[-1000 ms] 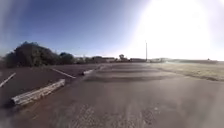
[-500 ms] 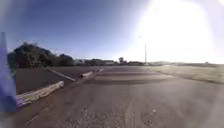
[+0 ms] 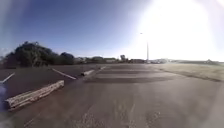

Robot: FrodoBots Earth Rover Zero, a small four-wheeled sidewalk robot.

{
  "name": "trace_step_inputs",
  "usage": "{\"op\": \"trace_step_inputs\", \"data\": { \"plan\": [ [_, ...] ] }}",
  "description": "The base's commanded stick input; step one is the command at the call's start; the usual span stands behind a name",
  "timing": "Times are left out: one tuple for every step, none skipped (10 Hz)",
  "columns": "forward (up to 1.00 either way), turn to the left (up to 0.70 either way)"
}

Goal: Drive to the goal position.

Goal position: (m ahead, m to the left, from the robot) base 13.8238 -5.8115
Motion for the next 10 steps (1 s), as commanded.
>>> {"op": "trace_step_inputs", "data": {
  "plan": [
    [0.7, 0.0],
    [0.7, 0.0],
    [0.7, 0.0],
    [0.7, 0.0],
    [0.7, 0.0],
    [0.7, 0.0],
    [0.7, 0.0],
    [0.7, 0.0],
    [0.7, 0.0],
    [0.7, 0.0]
  ]
}}
